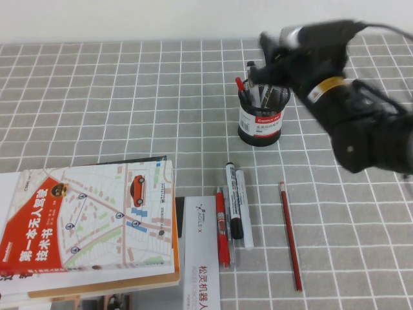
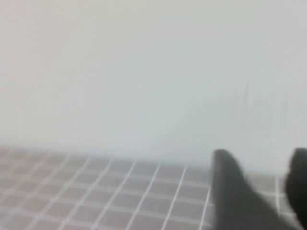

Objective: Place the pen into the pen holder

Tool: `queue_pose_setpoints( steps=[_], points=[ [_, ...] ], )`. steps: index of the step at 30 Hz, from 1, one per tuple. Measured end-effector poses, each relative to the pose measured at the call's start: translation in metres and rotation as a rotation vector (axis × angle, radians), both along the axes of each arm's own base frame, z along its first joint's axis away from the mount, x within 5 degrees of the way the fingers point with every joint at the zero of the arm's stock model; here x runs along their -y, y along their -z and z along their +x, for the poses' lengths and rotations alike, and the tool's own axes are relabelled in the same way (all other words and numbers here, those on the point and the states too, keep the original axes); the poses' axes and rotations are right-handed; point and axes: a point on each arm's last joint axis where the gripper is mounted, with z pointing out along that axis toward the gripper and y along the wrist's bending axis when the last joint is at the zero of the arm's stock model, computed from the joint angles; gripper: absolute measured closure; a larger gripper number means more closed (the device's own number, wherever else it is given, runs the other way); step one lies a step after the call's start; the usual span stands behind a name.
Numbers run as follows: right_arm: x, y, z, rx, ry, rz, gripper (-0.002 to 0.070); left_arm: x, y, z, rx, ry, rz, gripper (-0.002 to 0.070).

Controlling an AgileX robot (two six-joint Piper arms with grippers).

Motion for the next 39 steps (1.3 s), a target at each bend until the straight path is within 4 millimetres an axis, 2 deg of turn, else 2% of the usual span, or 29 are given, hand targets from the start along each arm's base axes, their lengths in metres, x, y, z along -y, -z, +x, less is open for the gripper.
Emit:
queue_pose_setpoints(
  steps=[2,4,6,13,19,23,29,39],
  points=[
    [0.008,-0.019,-0.012,0.005,0.012,0.028,0.0554,0.000,0.000,0.000,0.000,0.000,0.000,0.0678],
    [0.017,-0.036,-0.028,0.019,0.015,0.045,0.0630,0.000,0.000,0.000,0.000,0.000,0.000,0.0678],
    [0.027,-0.051,-0.048,0.031,0.014,0.055,0.0662,0.000,0.000,0.000,0.000,0.000,0.000,0.0678],
    [0.073,-0.092,-0.137,0.068,-0.003,0.080,0.0687,0.000,0.000,0.000,0.000,0.000,0.000,0.0678],
    [0.105,-0.096,-0.205,0.002,-0.042,0.025,0.0688,0.000,0.000,0.000,0.000,0.000,0.000,0.0678],
    [0.123,-0.097,-0.243,-0.030,-0.062,0.008,0.0688,0.000,0.000,0.000,0.000,0.000,0.000,0.0678],
    [0.139,-0.089,-0.277,-0.087,-0.082,-0.025,0.0688,0.000,0.000,0.000,0.000,0.000,0.000,0.0678],
    [0.146,-0.063,-0.290,-0.356,-0.083,-0.161,0.0688,0.000,0.000,0.000,0.000,0.000,0.000,0.0678]
  ],
)
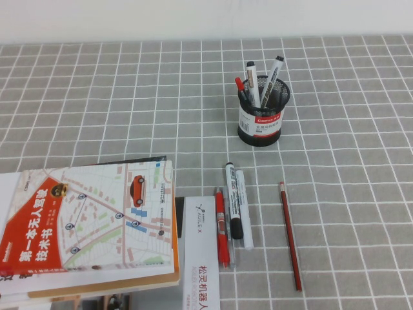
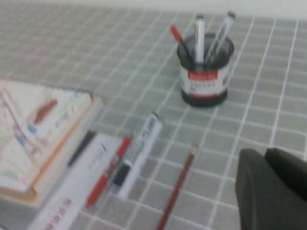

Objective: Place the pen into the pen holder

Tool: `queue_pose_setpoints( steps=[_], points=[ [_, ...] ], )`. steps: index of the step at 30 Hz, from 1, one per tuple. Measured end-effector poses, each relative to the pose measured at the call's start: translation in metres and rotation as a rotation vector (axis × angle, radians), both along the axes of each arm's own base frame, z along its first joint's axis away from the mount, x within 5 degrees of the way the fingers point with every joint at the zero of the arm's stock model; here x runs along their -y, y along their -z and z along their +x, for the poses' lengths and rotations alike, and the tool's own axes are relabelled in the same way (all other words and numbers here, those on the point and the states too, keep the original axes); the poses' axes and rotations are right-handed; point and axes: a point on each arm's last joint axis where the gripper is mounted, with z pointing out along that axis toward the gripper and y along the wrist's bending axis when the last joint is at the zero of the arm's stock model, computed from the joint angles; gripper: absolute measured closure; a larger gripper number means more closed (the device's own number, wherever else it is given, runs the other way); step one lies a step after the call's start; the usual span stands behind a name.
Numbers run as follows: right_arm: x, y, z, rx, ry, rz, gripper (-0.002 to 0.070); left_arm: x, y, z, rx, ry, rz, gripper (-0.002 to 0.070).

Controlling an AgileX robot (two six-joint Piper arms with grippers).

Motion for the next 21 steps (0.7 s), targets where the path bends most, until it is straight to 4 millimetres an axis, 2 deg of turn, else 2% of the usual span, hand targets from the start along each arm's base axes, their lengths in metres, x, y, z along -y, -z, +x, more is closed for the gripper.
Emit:
queue_pose_setpoints(
  steps=[6,9,14,21],
  points=[
    [0.012,-0.002,-0.018,0.052,0.010,-0.062,0.0688,0.000,0.000,0.000,0.000,0.000,0.000,0.0678],
    [0.018,0.006,-0.024,0.073,0.027,-0.081,0.0688,0.000,0.000,0.000,0.000,0.000,0.000,0.0678],
    [0.030,0.043,-0.034,0.089,0.155,-0.044,0.0689,0.000,0.000,0.000,0.000,0.000,0.000,0.0678],
    [0.041,0.098,-0.043,0.196,0.338,0.046,0.0688,0.000,0.000,0.000,0.000,0.000,0.000,0.0678]
  ],
)
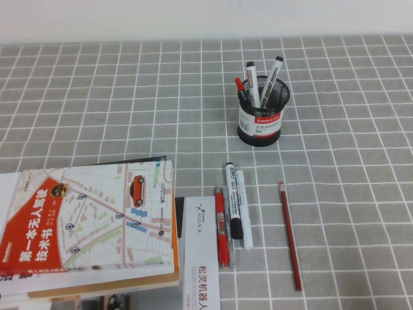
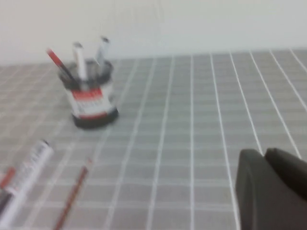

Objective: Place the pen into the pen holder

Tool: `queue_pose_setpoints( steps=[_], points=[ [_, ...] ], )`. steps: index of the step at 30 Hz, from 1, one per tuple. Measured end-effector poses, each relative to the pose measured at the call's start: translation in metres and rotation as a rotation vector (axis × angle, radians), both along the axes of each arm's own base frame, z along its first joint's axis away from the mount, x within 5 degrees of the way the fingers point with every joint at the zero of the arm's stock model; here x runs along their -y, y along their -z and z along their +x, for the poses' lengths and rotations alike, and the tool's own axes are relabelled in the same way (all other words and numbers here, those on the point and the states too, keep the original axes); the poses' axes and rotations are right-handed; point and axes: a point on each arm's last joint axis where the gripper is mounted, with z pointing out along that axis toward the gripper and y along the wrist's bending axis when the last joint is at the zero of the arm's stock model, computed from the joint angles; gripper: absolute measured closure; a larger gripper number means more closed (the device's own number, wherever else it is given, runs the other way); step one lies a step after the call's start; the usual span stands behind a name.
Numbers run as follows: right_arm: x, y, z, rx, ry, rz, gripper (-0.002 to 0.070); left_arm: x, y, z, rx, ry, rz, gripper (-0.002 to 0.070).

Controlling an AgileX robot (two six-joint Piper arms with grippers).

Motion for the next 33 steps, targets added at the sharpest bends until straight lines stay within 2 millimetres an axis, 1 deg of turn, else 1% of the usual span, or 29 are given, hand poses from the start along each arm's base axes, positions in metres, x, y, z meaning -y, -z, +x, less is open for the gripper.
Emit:
queue_pose_setpoints(
  steps=[5,9,11,19,26,33],
  points=[
    [0.000,0.035,0.004,-0.084,0.015,-0.004,0.0688,0.000,0.000,0.000,0.000,0.000,0.000,0.0678],
    [0.000,0.045,0.003,-0.151,0.011,-0.014,0.0688,0.000,0.000,0.000,0.000,0.000,0.000,0.0678],
    [0.000,0.047,0.002,-0.175,0.009,-0.019,0.0688,0.000,0.000,0.000,0.000,0.000,0.000,0.0678],
    [0.000,0.047,0.002,-0.179,0.012,-0.023,0.0688,0.000,0.000,0.000,0.000,0.000,0.000,0.0678],
    [0.004,0.047,0.003,-0.180,0.089,-0.018,0.0688,0.000,0.000,0.000,0.000,0.000,0.000,0.0678],
    [0.005,0.047,0.003,-0.181,0.098,-0.009,0.0688,0.000,0.000,0.000,0.000,0.000,0.000,0.0678]
  ],
)
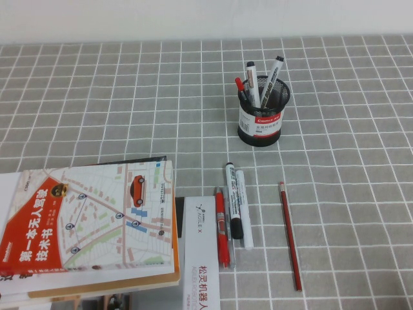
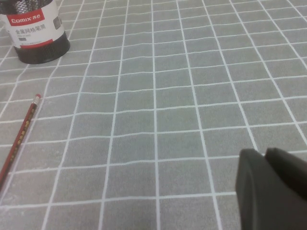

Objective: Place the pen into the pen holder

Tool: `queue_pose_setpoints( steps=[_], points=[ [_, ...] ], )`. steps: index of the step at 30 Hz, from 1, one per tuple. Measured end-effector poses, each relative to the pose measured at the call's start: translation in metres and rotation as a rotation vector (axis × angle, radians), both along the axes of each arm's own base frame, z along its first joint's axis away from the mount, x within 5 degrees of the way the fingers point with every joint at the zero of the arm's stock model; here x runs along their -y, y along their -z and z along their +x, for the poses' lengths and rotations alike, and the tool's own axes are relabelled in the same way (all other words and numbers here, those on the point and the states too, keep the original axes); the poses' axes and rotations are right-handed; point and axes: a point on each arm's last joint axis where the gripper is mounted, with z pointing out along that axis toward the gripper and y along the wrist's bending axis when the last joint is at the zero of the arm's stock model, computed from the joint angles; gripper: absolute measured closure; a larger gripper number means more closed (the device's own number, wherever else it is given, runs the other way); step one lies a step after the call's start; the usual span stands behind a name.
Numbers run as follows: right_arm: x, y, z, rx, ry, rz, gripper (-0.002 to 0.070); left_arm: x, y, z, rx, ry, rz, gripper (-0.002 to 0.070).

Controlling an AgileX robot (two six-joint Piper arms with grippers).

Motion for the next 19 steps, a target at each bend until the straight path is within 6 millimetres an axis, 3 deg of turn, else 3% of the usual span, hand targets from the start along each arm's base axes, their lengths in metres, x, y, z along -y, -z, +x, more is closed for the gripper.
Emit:
queue_pose_setpoints(
  steps=[19],
  points=[
    [-0.0004,-0.0001,-0.0001,0.001,-0.001,0.013,0.0689,0.0000,0.0000,0.0000,0.000,0.000,0.000,0.0678]
  ],
)
